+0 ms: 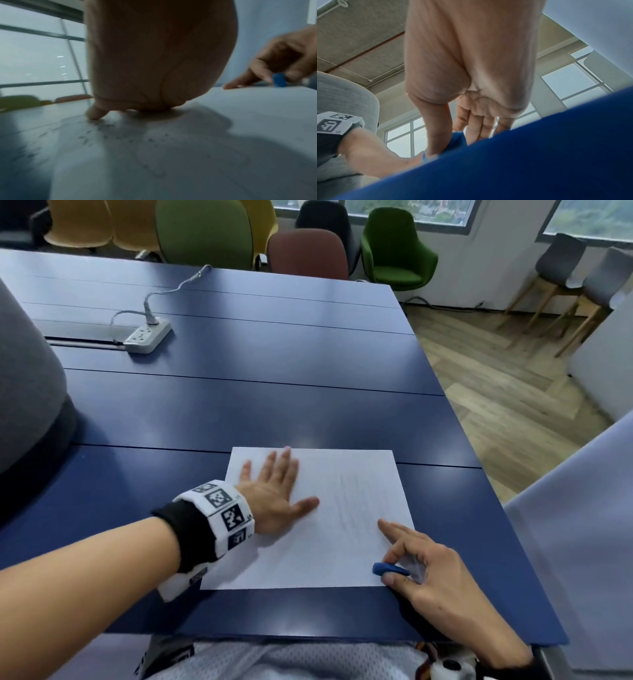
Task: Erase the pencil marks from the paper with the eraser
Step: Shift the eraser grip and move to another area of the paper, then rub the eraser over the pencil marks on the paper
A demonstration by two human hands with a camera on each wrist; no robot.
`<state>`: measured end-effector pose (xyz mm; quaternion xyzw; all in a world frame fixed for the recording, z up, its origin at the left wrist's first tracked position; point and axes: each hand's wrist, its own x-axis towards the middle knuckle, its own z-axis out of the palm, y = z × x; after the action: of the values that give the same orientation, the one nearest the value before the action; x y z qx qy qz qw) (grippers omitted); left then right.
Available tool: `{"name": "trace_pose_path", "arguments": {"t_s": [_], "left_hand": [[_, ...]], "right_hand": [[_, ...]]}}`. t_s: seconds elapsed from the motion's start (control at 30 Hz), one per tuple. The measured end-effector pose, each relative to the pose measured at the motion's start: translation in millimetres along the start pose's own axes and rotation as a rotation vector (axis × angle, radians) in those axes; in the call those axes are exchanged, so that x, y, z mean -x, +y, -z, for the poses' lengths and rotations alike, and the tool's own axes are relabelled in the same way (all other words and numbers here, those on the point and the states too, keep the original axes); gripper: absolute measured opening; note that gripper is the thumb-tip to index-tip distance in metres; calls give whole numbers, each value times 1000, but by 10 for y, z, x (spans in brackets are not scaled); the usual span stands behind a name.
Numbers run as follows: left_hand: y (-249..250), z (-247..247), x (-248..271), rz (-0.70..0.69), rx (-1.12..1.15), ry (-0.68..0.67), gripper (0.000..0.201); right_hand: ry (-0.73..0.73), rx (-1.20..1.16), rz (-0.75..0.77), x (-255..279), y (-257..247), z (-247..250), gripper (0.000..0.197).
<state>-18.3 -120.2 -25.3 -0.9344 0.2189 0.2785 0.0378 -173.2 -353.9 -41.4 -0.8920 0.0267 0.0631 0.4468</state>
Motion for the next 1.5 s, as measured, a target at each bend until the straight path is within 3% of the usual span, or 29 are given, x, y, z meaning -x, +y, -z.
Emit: {"name": "trace_pose_path", "arguments": {"t_s": [0.07, 0.1, 0.13, 0.27, 0.37, 0.47, 0.63, 0.7, 0.77, 0.87, 0.93, 1.0, 1.13, 1.2, 1.37, 1.5], "left_hand": [[-66, 63, -17, 172, 103, 11, 92], [-46, 83, -31, 191, 126, 24, 93], [12, 95, -37, 153, 115, 38, 92], [486, 21, -34, -250, -80, 25, 83], [685, -90, -59, -323, -107, -9, 83], [467, -117, -64, -199, -41, 26, 82], [-159, 24, 7, 211, 119, 3, 87], [-222, 52, 37, 258, 131, 21, 88], [-114, 2, 102, 131, 27, 54, 86], [232, -218, 296, -281, -147, 8, 91], [389, -359, 392, -402, -166, -37, 88], [360, -413, 383, -339, -138, -26, 87], [-22, -246, 243, -35, -26, -8, 86], [-202, -113, 182, 47, 21, 37, 87], [-297, 251, 133, 23, 151, 223, 52], [-215, 426, 28, -35, 94, 120, 83]], "right_hand": [[-5, 8, 2, -1, -14, 5, 15], [-3, 6, -2, -4, -14, 6, 15], [0, 0, -7, -3, -18, 5, 15], [16, -8, -14, 0, -33, 6, 19], [14, -12, -5, 9, -51, 9, 24], [11, -22, -10, 9, -49, -3, 25], [5, -17, 0, 8, -30, 3, 19], [4, 0, 1, 2, -34, 11, 18], [9, 7, -7, -4, -31, 23, 17], [16, 22, -10, -10, -30, 30, 16], [19, 32, -10, -9, -37, 24, 15], [17, 37, -5, -7, -39, 15, 15], [4, 52, -6, -1, -44, 5, 15], [0, 68, 0, 3, -62, 6, 15], [-12, 131, 1, -27, -97, 50, 18], [-65, 210, -8, -89, -166, 136, 20]]}}
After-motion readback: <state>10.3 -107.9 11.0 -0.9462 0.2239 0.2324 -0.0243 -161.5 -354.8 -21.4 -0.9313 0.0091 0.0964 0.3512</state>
